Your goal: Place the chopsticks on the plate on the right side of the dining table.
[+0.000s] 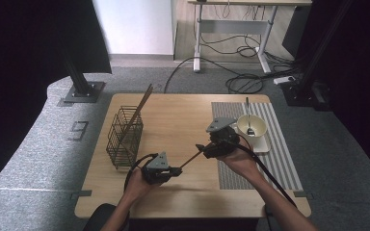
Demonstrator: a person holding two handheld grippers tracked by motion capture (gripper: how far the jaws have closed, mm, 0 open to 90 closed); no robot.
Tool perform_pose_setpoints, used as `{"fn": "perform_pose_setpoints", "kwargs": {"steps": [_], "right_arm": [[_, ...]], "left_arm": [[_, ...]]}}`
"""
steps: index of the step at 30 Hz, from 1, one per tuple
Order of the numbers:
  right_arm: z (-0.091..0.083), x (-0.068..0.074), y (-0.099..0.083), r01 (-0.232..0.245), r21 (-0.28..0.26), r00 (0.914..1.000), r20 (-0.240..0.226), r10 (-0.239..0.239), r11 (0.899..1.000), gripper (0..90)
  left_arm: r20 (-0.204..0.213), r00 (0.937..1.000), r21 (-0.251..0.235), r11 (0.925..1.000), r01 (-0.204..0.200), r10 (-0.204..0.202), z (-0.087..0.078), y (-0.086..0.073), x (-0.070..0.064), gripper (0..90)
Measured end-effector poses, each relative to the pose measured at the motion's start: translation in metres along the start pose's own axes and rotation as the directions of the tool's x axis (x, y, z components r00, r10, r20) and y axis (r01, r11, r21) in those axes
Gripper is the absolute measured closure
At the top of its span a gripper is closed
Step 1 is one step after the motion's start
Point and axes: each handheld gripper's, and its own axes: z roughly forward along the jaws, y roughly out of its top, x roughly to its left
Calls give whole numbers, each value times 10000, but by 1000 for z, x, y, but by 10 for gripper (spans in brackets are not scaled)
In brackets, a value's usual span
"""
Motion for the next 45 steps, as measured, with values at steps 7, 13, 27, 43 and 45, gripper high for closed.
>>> {"fn": "perform_pose_setpoints", "kwargs": {"steps": [7,13,27,43,45], "right_arm": [[-1,-14,-17,-242,272,9988,429,230,9993,246],[4,-25,-30,-705,535,9975,24,705,9961,221],[3,-6,-37,644,1368,9873,-1529,-432,9885,205],[31,31,-47,3058,2520,9338,-2677,-2375,9182,572],[34,33,-48,3195,2626,9286,-2781,-2457,9105,603]], "left_arm": [[35,9999,-327,9994,119,-118,-5,1,2,852],[124,9999,54,10000,-32,31,-2,1,1,853],[563,9984,1033,9946,-39,-19,4,1,0,853],[1086,9935,1880,9807,-540,339,13,5,-7,853],[1132,9929,1925,9796,-576,361,14,5,-8,853]]}}
